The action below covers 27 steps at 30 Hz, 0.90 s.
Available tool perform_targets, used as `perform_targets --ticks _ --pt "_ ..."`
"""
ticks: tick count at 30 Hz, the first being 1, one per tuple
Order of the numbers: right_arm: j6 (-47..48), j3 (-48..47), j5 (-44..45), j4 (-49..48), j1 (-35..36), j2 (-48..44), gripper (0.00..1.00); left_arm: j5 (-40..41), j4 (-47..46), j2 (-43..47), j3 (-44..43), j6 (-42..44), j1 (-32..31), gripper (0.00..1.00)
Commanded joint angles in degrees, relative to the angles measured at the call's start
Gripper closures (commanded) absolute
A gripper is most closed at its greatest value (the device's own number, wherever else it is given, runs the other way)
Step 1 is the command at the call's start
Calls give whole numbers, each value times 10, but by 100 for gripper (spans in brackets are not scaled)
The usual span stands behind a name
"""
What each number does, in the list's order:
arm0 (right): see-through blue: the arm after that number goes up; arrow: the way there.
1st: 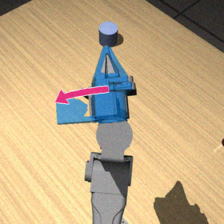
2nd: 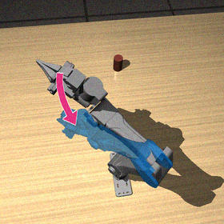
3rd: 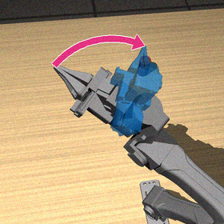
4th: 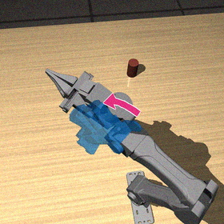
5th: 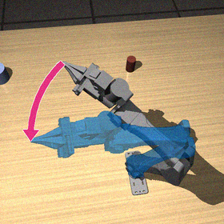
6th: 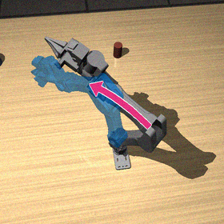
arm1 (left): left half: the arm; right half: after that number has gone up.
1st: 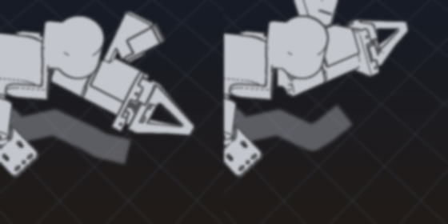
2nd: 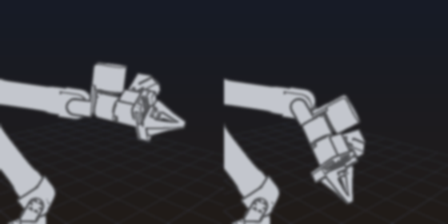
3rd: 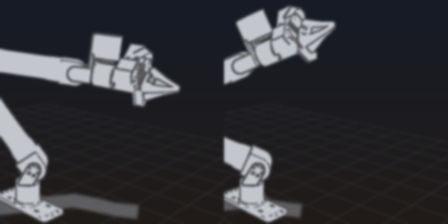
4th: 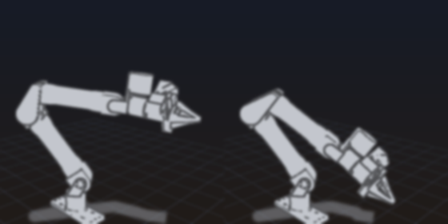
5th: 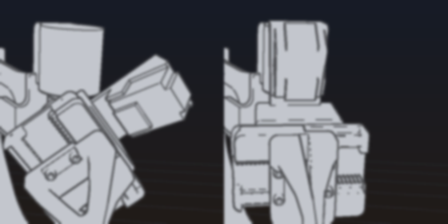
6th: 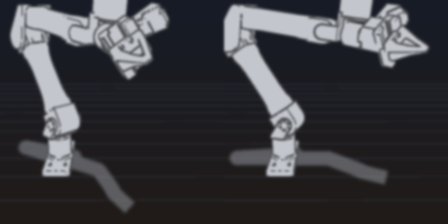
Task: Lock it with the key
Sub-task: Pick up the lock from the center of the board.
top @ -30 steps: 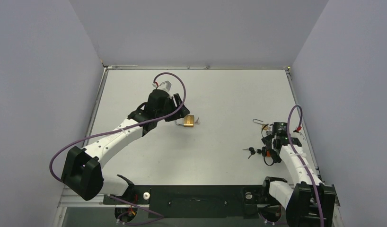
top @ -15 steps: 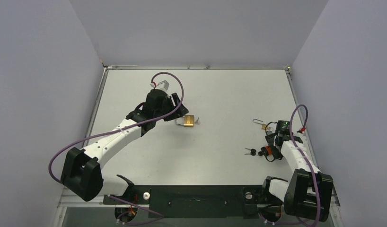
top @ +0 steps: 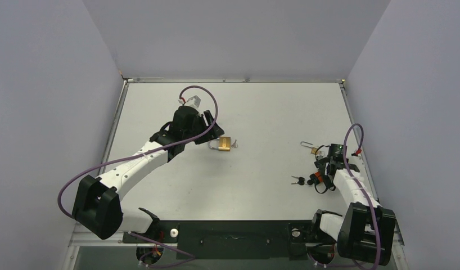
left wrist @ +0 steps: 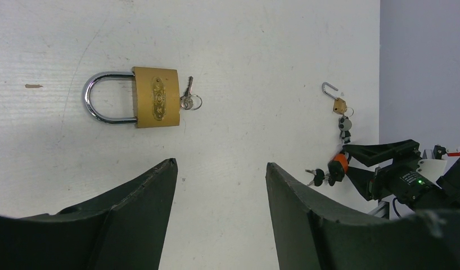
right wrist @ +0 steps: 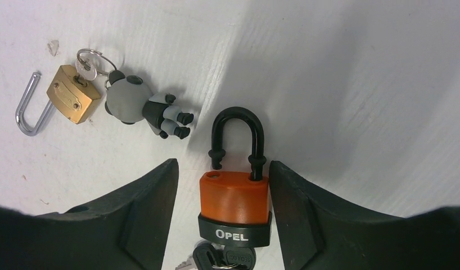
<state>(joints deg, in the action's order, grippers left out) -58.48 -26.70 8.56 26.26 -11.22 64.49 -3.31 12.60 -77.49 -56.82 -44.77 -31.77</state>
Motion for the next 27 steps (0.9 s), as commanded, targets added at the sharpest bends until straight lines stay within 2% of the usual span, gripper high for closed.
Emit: perform_targets --ticks 1,5,17,24,26,27 --pt "13 33 -35 26 5 52 43 -4 -32 4 -7 -8 2 43" --pt "27 17 -34 36 11 95 49 0 -30 5 -7 -9 3 43" --pt "43 -32 21 83 97 139 49 1 -30 7 -6 -16 10 43" --pt "57 -56 16 97 107 167 50 -3 -27 12 -8 -14 18 43" --pt "58 -58 11 96 109 169 55 -4 -26 13 -9 -14 20 43" --pt "60 -58 8 95 116 169 66 -7 -25 12 -10 -14 20 43"
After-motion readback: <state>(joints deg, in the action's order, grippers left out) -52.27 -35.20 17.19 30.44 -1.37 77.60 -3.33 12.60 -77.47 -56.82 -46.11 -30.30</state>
